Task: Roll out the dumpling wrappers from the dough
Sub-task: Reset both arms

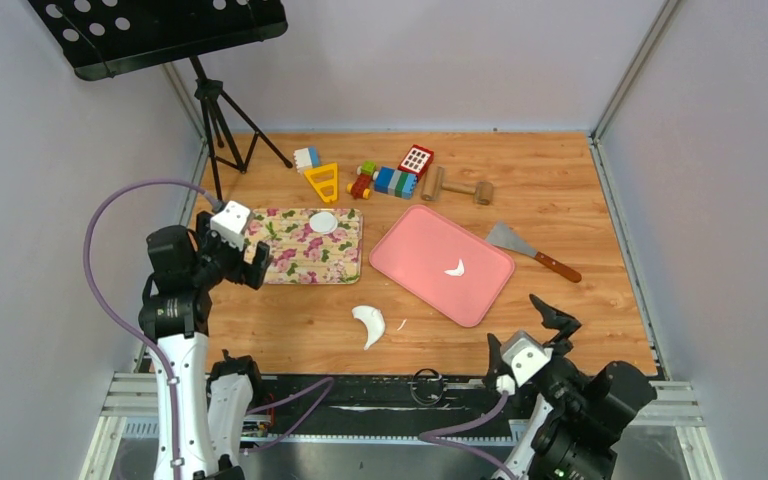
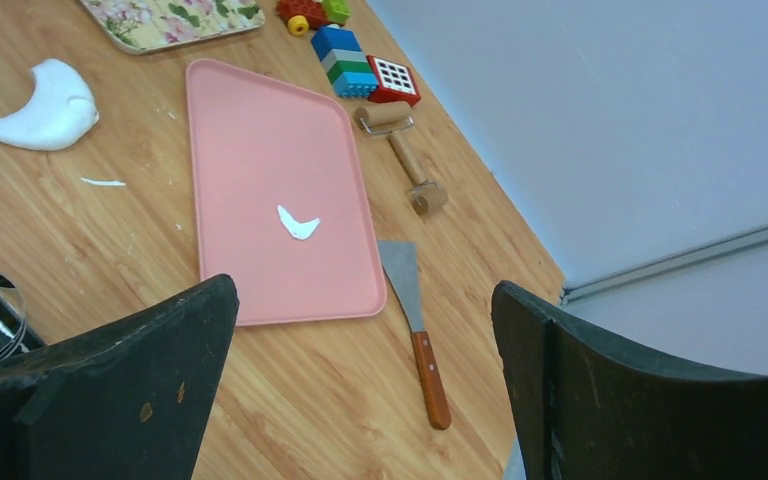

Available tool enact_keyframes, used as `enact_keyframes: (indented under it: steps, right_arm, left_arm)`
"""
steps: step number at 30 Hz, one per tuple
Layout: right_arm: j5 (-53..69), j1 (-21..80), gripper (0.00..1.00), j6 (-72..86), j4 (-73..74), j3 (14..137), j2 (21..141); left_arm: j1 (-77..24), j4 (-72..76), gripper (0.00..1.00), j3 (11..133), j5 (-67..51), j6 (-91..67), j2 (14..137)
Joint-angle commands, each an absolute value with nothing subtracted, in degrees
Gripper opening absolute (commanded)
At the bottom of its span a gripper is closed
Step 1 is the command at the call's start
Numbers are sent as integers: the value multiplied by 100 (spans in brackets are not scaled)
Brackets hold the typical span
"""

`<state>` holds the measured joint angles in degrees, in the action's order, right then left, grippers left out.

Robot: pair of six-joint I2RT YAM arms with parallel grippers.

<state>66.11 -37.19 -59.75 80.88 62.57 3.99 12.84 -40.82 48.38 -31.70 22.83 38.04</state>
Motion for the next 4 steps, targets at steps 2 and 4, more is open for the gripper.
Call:
enact_keyframes:
  steps: [2, 4]
  right_arm:
    - [6881, -3736, 100, -6402, 8243, 5982, 476]
    - [6845, -3735, 100, -6286, 8142, 5985, 469]
  left_arm:
    - [1283, -3850, 100, 4869, -3126, 2128, 3868]
    - [1286, -3855, 100, 4869, -3175, 2148, 3913]
